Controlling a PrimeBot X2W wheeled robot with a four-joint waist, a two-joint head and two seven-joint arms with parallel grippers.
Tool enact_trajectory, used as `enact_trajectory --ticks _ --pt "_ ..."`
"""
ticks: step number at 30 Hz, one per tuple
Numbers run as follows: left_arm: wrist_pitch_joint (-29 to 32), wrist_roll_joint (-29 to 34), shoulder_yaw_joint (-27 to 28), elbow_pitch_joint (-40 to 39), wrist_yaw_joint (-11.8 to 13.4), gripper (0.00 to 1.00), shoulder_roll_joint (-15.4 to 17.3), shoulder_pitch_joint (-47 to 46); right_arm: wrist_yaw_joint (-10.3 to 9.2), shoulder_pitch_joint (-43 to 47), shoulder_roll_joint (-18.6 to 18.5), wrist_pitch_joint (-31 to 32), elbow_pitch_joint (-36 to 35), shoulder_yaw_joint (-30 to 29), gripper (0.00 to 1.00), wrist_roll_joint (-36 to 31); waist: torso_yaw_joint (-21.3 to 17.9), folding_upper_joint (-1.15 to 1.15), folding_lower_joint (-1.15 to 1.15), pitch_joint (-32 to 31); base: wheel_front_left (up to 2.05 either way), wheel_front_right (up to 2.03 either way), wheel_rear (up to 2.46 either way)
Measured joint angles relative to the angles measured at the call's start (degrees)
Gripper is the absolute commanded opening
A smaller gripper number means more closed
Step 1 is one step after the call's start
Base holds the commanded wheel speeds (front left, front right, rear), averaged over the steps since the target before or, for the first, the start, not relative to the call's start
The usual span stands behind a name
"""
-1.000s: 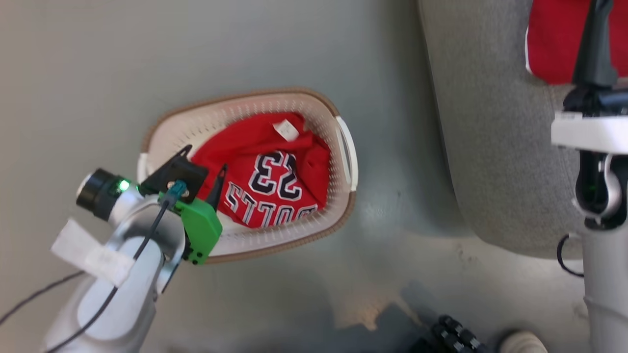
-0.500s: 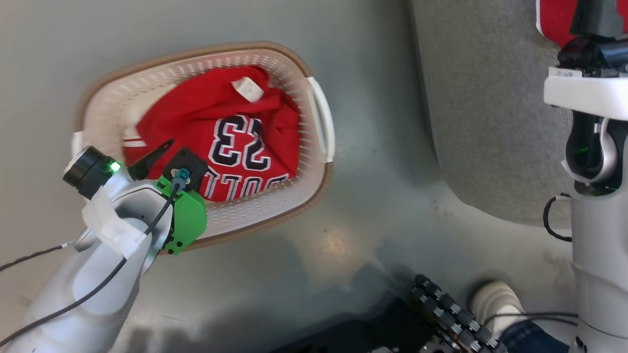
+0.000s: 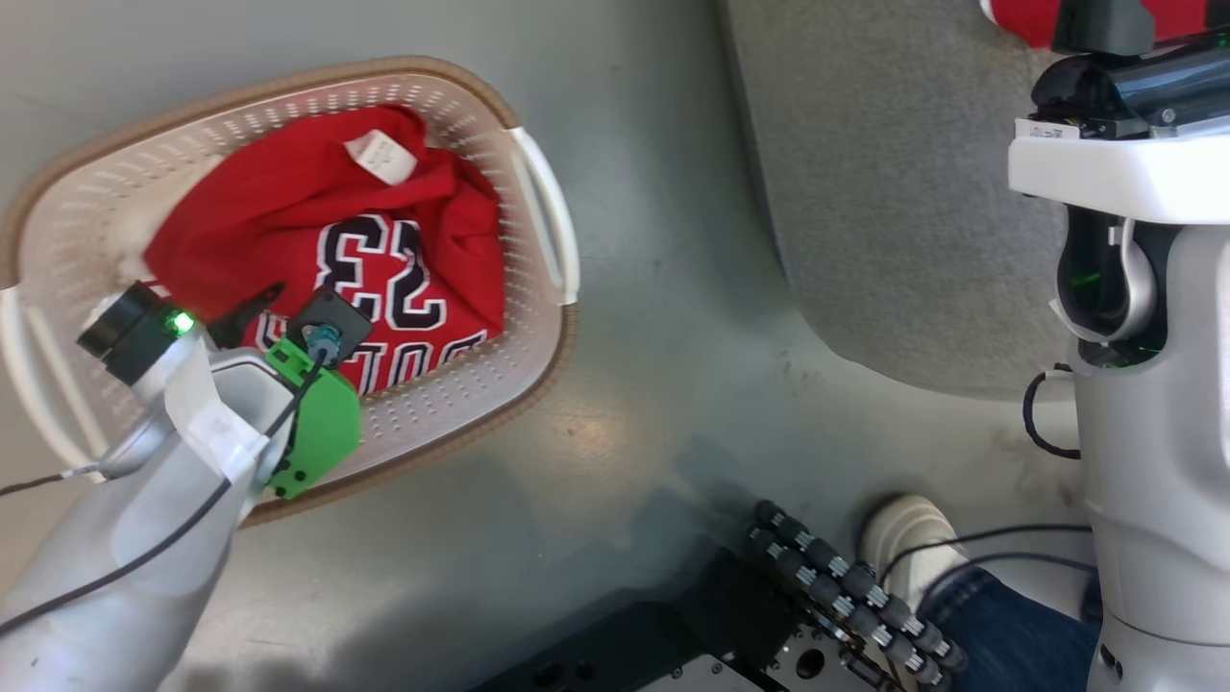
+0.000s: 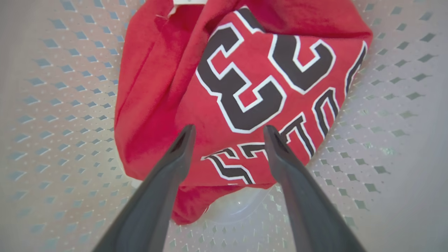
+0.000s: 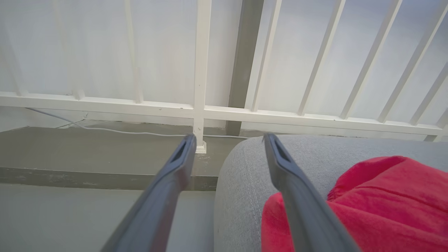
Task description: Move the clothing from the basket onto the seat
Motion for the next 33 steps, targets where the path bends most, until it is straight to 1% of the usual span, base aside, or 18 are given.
enact_trajectory --ticks 2,6,16,18,21,26,28,29,30,31,32,33 --pt "0.08 0.16 -0.96 1.43 -0.01 1.0 0.45 -0.86 -0.01 -0.13 0.04 -0.46 0.57 0.15 1.0 0.22 -1.11 0.0 0.0 0.6 0.0 0.0 0.0" --pt "0.1 1.26 -2.54 3.92 -0.07 1.0 0.56 -2.22 -0.04 -0.13 0.04 -0.63 0.9 0.04 1.0 0.19 -2.09 0.0 0.0 1.15 0.0 0.0 0.0" --pt "0.48 1.74 -4.21 7.93 -0.08 1.0 0.54 -4.7 -0.12 -0.13 0.15 -1.12 1.38 0.31 1.0 0.09 -2.38 0.0 -0.01 1.42 0.0 0.0 0.0" --pt "0.47 1.74 -4.64 8.76 -0.08 1.0 0.45 -5.02 -0.56 -0.13 0.21 -1.12 1.38 0.42 1.0 -0.09 -2.39 0.0 0.0 1.51 0.0 0.0 0.0" --pt "0.44 1.72 -5.5 9.9 -0.08 1.0 0.33 -5.38 -0.6 -0.13 0.22 -1.13 1.38 0.51 1.0 -0.11 -2.39 0.0 0.0 1.66 0.0 0.0 0.0" --pt "-0.73 1.72 -6.77 11.34 -0.08 1.0 -0.81 -6.42 -0.64 -0.1 0.23 -1.21 1.35 0.53 1.0 -0.18 -2.31 0.0 0.0 2.0 0.0 0.0 0.0" --pt "-1.19 1.71 -7.11 11.73 -0.08 1.0 -1.18 -7.05 -1.05 -0.05 0.24 -1.21 1.35 0.53 1.0 -0.26 -2.27 0.0 -0.01 2.14 0.0 0.0 0.0" --pt "-1.22 1.71 -7.21 12.01 -0.08 0.88 -1.3 -7.33 -1.05 -0.03 0.24 -1.21 1.35 0.52 1.0 -0.26 -2.24 0.0 0.0 2.21 0.0 0.0 0.0" --pt "-1.46 1.7 -7.32 12.39 -0.08 0.58 -1.41 -7.54 -1.07 -0.02 0.24 -1.21 1.35 0.52 1.0 -0.26 -2.21 0.0 0.0 2.27 0.0 0.0 0.0" --pt "-1.71 1.69 -7.42 12.81 -0.08 0.43 -1.47 -7.71 -1.07 0.01 0.24 -1.21 1.35 0.52 1.0 -0.26 -2.18 0.0 0.0 2.33 0.0 0.0 0.0" --pt "-1.89 1.64 -7.53 13.16 -0.08 0.2 -1.49 -7.88 -1.07 0.03 0.25 -1.21 1.36 0.53 1.0 -0.26 -2.16 0.0 0.0 2.38 0.0 0.0 0.0" --pt "-1.96 1.63 -7.64 13.43 -0.08 0.05 -1.55 -8.01 -1.08 0.07 0.26 -1.21 1.37 0.54 1.0 -0.26 -2.14 0.0 -0.01 2.42 0.0 0.0 0.0"
